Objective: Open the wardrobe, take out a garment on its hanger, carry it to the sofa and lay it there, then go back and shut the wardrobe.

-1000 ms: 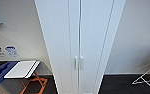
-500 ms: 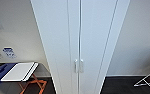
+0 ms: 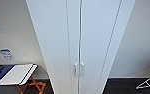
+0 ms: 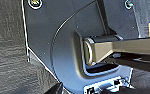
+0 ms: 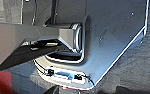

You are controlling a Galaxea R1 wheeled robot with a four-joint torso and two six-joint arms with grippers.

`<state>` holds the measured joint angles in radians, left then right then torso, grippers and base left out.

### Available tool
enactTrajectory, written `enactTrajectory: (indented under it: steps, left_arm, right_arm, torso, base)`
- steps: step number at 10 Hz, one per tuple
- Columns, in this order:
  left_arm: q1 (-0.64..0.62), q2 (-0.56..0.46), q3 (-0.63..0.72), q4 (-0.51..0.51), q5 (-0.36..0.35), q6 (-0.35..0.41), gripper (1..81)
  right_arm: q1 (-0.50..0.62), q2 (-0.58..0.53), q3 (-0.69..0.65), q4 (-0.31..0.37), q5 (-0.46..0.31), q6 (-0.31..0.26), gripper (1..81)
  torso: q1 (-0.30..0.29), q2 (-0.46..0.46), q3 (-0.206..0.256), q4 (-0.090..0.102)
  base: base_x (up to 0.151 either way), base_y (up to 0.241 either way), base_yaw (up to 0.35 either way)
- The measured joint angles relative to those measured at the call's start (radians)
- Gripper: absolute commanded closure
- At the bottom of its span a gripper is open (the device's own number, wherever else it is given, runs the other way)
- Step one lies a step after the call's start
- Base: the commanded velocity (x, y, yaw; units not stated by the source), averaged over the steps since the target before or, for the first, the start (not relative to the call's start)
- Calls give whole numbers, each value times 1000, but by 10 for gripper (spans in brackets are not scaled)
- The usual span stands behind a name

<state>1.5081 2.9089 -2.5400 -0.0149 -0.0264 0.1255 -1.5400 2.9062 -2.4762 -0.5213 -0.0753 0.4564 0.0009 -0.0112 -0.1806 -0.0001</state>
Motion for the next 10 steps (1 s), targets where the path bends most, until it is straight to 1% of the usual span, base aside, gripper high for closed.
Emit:
enactTrajectory:
  steps: [1,7,8,10]
  left_arm:
    - [0,0,0,0,0,0,10]
    - [-1,-7,14,0,0,0,10]
    - [-3,-20,33,0,1,0,10]
    - [-14,-84,113,0,3,-1,10]
  right_arm:
    - [1,0,0,0,0,0,10]
    - [9,-11,12,0,0,-3,10]
    - [14,-30,43,0,-1,-2,10]
    - [30,-106,159,0,-2,-2,10]
  torso:
    - [0,0,0,0]
    - [1,1,0,0]
    - [1,1,0,0]
    - [1,1,0,0]
  base:
    - [68,0,0]
    - [0,0,0]
    - [0,0,0]
    - [0,0,0]
